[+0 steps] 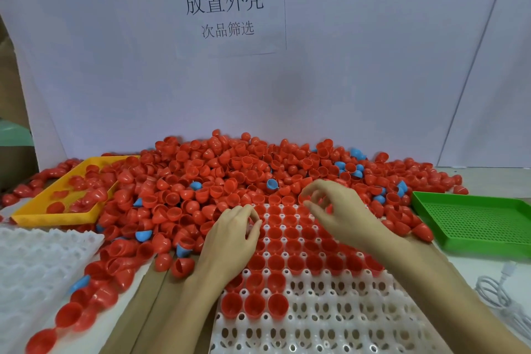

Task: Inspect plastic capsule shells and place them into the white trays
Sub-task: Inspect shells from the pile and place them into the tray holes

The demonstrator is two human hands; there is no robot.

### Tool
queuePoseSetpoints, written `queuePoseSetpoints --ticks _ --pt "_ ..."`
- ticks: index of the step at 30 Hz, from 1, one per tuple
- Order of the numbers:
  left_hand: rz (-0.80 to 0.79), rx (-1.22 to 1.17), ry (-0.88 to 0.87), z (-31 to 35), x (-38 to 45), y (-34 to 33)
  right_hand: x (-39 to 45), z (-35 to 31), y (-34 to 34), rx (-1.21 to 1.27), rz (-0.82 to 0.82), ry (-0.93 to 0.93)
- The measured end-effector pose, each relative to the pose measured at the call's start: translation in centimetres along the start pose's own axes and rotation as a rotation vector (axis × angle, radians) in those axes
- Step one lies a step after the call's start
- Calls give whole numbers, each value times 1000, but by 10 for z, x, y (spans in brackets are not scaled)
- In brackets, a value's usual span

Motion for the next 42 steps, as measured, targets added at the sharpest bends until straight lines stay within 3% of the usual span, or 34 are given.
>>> queuePoseSetpoints --ticks 11,18,24,27,30,35,39,42 --pt "4 20 -30 0 0 2 90 74 -16 -397 -50 -110" --pt "6 21 -18 -2 0 5 66 46 7 -129 81 -27" --pt "53 19 -34 4 1 12 9 33 16 89 80 -38" --pt "45 -93 -67 14 0 11 0 32 10 168 50 -93" --pt "-2 -190 -114 27 -2 6 10 27 2 181 34 -73" --pt "-37 -147 -168 32 -5 4 43 42 14 156 150 -146" --pt "-38 -122 -162 27 -4 3 49 47 8 84 34 -143" --pt "-17 -107 -162 27 -2 6 29 40 -9 -24 -196 -76"
Point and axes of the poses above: each hand's wrist, its own x-axis towards the middle knuckle, its own y-axis out of the back of the hand, z = x × y, the point moved 9 cm from there along x, towards the middle knuckle, and after that the axes turned 9 degrees about x, right-handed, at the moved point
